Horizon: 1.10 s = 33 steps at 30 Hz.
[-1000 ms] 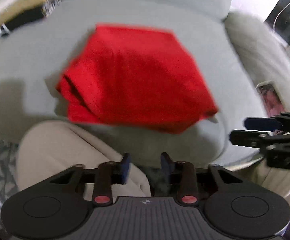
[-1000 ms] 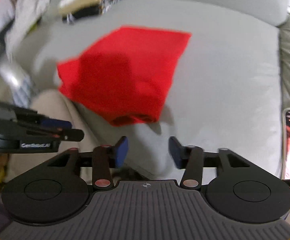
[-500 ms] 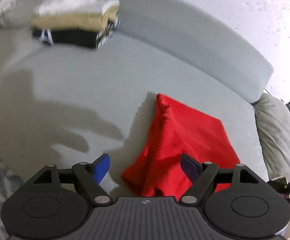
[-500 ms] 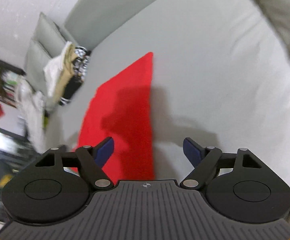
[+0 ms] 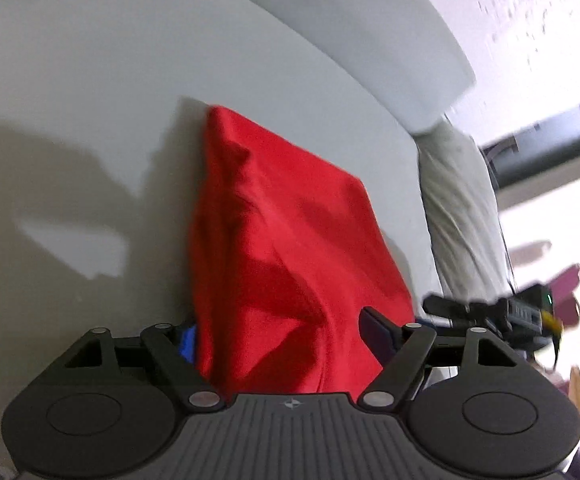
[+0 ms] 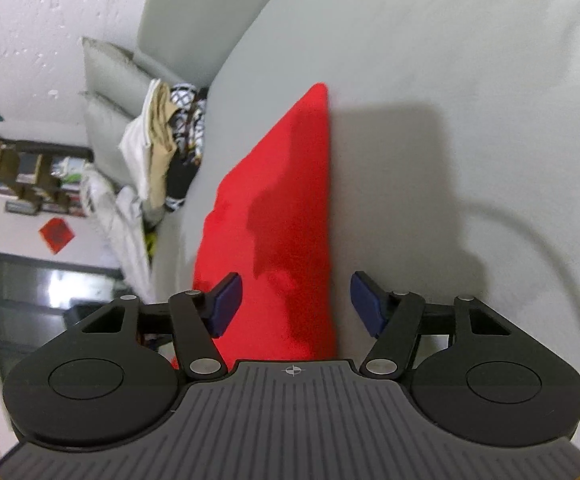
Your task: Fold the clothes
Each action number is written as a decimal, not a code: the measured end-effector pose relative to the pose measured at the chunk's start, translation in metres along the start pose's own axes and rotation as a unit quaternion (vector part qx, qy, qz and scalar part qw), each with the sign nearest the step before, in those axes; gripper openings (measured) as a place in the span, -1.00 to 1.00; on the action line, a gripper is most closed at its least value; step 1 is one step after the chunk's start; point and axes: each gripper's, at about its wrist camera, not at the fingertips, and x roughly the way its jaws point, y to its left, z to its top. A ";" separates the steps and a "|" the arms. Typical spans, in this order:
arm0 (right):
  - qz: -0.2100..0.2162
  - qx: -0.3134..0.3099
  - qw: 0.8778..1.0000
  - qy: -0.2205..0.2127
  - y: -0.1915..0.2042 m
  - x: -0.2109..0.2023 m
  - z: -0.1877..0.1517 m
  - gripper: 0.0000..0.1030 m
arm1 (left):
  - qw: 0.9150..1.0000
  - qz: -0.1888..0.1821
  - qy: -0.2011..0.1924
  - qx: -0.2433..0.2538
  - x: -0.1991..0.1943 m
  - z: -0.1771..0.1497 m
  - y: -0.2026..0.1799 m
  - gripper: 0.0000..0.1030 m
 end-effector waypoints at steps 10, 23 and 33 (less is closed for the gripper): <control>-0.014 -0.079 0.996 0.046 0.021 0.041 0.011 -0.36 | 1.000 0.018 -0.002 -0.021 0.007 0.004 -0.004 -0.35; -0.263 -0.253 0.924 -0.115 0.142 -0.001 -0.083 -0.59 | 0.946 0.227 -0.090 0.212 -0.007 -0.058 -0.159 -0.72; -0.293 -0.246 0.913 -0.145 0.132 -0.090 -0.145 -0.59 | 0.949 0.182 -0.104 0.235 -0.014 -0.124 -0.209 -0.72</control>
